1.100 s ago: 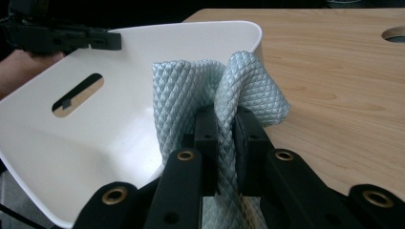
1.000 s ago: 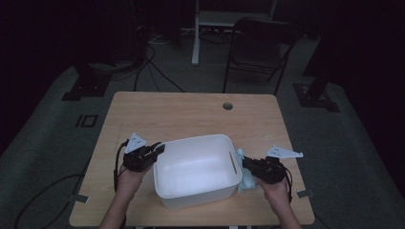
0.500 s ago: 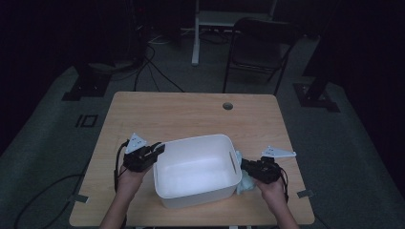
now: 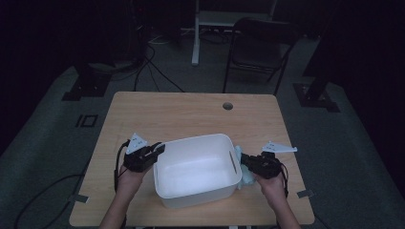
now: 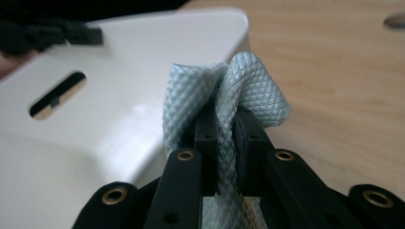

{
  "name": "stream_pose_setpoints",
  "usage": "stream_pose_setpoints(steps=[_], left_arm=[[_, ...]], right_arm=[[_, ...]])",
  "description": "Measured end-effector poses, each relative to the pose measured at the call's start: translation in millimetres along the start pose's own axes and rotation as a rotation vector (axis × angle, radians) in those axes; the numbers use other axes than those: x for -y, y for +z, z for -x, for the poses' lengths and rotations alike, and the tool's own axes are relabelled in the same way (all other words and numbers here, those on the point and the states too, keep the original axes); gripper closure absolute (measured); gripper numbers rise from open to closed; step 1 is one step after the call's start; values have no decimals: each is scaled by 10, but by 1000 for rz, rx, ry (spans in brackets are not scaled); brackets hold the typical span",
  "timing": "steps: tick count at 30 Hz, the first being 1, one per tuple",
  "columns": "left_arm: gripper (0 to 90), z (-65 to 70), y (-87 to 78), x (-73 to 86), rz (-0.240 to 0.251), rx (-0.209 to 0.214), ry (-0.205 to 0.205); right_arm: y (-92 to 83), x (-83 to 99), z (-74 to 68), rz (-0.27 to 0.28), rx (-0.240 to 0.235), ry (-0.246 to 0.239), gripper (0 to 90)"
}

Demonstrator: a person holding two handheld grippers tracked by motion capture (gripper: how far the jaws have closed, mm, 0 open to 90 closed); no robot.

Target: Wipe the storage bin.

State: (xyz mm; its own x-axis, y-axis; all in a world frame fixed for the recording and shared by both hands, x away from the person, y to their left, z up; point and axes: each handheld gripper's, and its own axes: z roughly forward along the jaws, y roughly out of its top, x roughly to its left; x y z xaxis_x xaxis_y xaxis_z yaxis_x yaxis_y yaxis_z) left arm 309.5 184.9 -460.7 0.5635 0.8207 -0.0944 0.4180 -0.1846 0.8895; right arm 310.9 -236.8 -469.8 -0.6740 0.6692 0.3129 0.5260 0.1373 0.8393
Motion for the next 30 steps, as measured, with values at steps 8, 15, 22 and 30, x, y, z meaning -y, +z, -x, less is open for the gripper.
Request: stream_pose_setpoints(steps=[8, 15, 22, 30], left_arm=[[770, -6, 5, 1, 2, 8, -8], [771, 10, 8, -4, -2, -4, -5], [770, 1, 8, -6, -4, 3, -2], [771, 11, 13, -8, -4, -6, -2]], right_arm=[[-5, -55, 35, 20, -2, 13, 818], [151, -76, 87, -25, 28, -1, 821], [117, -141, 143, 1, -7, 29, 819], [197, -241, 172, -11, 4, 23, 822]])
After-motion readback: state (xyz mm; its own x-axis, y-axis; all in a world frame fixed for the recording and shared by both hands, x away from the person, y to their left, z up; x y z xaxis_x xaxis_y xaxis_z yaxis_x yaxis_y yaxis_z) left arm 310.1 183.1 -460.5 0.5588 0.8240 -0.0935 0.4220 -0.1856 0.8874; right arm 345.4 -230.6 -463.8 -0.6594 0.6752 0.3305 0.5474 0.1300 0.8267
